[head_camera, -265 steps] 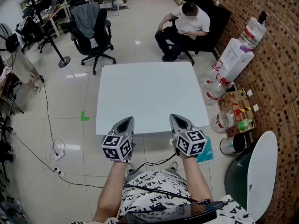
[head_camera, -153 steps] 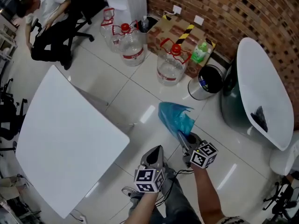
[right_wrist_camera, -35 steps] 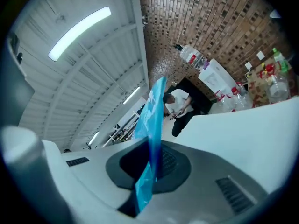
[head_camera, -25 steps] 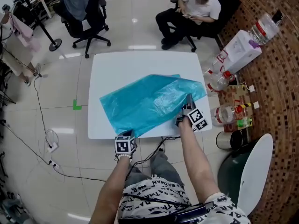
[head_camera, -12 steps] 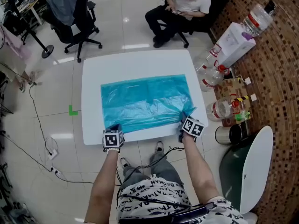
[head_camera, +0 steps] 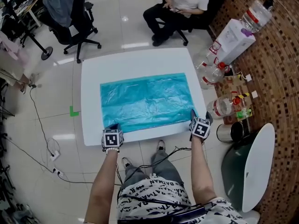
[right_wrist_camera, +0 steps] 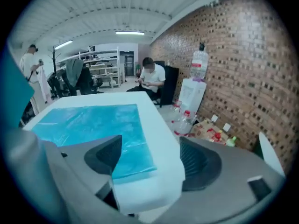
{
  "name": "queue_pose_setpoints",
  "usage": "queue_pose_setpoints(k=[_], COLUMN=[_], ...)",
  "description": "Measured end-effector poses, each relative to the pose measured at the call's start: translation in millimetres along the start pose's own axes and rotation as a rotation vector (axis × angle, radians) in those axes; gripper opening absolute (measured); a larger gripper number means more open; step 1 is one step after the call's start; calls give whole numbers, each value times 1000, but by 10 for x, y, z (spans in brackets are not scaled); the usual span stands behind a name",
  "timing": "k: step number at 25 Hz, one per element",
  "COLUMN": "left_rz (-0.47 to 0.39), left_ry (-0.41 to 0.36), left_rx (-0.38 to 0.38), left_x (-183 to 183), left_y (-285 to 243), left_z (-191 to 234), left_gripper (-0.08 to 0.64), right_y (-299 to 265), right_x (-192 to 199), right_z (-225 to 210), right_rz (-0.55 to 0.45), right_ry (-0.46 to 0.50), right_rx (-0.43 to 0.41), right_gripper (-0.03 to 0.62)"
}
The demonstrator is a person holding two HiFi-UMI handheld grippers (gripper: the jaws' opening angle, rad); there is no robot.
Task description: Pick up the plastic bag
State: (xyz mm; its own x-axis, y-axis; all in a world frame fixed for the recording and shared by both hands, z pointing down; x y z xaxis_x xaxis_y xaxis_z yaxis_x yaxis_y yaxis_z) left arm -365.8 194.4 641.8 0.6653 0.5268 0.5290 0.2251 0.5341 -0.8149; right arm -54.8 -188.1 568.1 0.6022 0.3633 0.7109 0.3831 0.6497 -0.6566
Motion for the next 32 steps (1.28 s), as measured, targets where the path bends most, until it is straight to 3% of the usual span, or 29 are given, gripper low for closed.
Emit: queue_pose_setpoints(k=[1,2,3,5,7,10,13,22,25,29,31,32], left_rz=[2,5,6,4,3,3,1,6,-54,-205,-284,-320], left_ry=[-3,-7,-10,-9,1,14,37,60,79,127,140,141], left_rx=[-2,-5,-8,-11,-7,-2,-2,-13,13,70,102,115], left_x=[1,0,-2,-1,12,25,15,-1,-37,-142,-265,-329], left_y=[-1,3,7,8,13,16,23,21,192,641,860,972], left_z=[2,3,7,8,-6,-12,9,-5,-52,-80,-112,-141], left_gripper=[0,0,0,0,0,0,0,0,0,0,0,0], right_y=[97,162,173,54,-105,-220,-262,-317,-162,302,547,675], right_x=[-88,-161,-196,-136,42,251,337,329,149,-214,-407,-499], right_z=[-11,65,221,614,844,895,909,883,877,985,1059,1098], right_rz=[-46,-80,-88,-14,96,186,230,224,149,-52,-151,-196], right_ry=[52,118,193,329,376,311,308,326,286,162,94,76], right_rx=[13,-24,-113,-323,-426,-469,-465,-489,-515,-600,-644,-652], right_gripper=[400,400,399,391,400,402,401,402,402,400,330,262])
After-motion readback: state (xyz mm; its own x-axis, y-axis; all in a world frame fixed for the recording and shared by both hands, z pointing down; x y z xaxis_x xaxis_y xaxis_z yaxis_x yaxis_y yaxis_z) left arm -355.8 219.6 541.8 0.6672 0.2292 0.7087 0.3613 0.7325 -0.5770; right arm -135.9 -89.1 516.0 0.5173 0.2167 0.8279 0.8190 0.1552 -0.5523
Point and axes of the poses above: the fingertips, and each gripper's own axes: y backward along the fingers, z to its left, x out of its underside, the point moved 8 cm from there along y, backward along the fingers, and after that the axes turned 9 degrees about y, right-handed, at the moved point
